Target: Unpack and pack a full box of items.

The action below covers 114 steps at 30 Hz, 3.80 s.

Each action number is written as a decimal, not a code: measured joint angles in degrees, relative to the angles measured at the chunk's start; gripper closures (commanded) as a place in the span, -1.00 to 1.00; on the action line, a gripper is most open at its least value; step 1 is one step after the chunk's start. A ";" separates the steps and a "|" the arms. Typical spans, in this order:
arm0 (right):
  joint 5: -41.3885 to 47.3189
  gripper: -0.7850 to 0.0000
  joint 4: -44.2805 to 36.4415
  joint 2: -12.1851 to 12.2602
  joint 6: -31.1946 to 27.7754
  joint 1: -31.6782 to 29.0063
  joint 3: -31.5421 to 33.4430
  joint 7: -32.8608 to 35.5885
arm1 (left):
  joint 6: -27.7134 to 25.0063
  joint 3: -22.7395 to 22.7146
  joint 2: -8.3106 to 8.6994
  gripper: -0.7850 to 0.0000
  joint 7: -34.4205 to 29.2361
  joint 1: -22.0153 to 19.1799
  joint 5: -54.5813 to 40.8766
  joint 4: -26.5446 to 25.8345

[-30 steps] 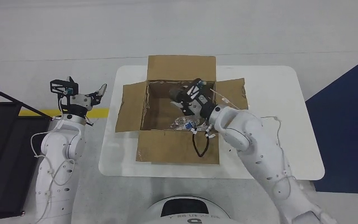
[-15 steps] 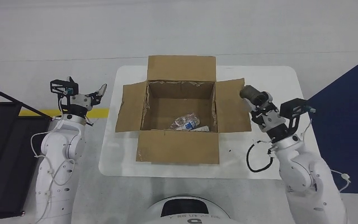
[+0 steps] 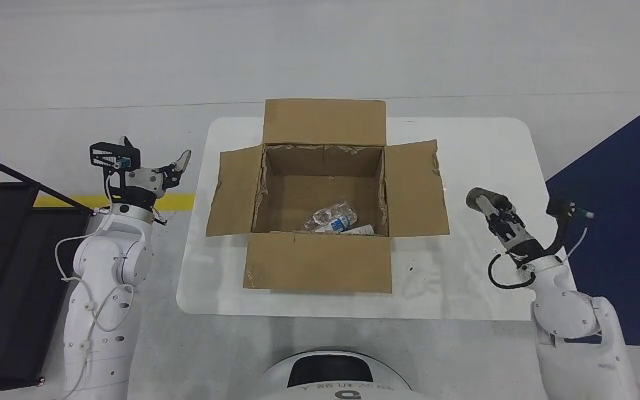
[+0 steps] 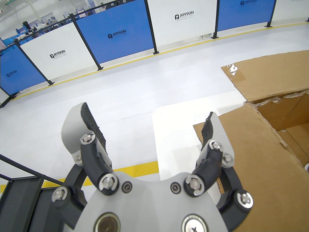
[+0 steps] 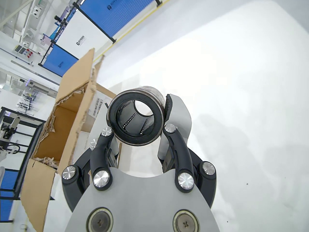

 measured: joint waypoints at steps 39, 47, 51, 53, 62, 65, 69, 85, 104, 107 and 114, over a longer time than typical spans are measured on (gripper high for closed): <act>-13.45 1.00 5.55 1.38 24.35 9.68 -1.52 15.52 | 0.00 0.00 0.00 -1.00 0.00 0.00 0.00 0.00; -17.20 1.00 8.70 2.31 26.49 13.90 -1.48 25.24 | 0.00 0.00 0.00 -1.00 0.00 0.00 0.00 0.00; -18.10 1.00 10.63 2.77 26.14 16.16 -1.69 30.24 | 0.00 0.00 0.00 -1.00 0.00 0.00 0.00 0.00; -18.37 1.00 11.48 2.91 26.13 17.11 -1.81 31.28 | 0.00 0.00 0.00 -1.00 0.00 0.00 0.00 0.00; -19.40 -0.75 12.42 3.09 26.60 18.56 -3.46 31.52 | 0.00 0.00 0.00 -1.00 0.00 0.00 0.00 0.00; -19.11 -1.00 12.02 3.11 26.31 18.36 -3.68 31.27 | 0.00 0.00 0.00 -1.00 0.00 0.00 0.00 0.00; -18.07 -1.00 10.91 3.14 25.70 17.57 -3.22 30.55 | 0.00 0.00 0.00 -1.00 0.00 0.00 0.00 0.00; 7.99 -1.00 -4.27 2.64 13.35 6.09 8.89 28.34 | 0.00 0.00 0.00 -1.00 0.00 0.00 0.00 0.00; 10.97 -1.00 -14.10 2.72 5.62 5.69 4.40 29.00 | 0.00 0.00 0.00 -1.00 0.00 0.00 0.00 0.00; 10.18 -1.00 -17.08 3.03 5.20 8.97 -0.08 31.68 | 0.00 0.00 0.00 -1.00 0.00 0.00 0.00 0.00; 8.61 -1.00 -17.87 3.48 5.22 13.15 -4.23 36.04 | 0.00 0.00 0.00 -1.00 0.00 0.00 0.00 0.00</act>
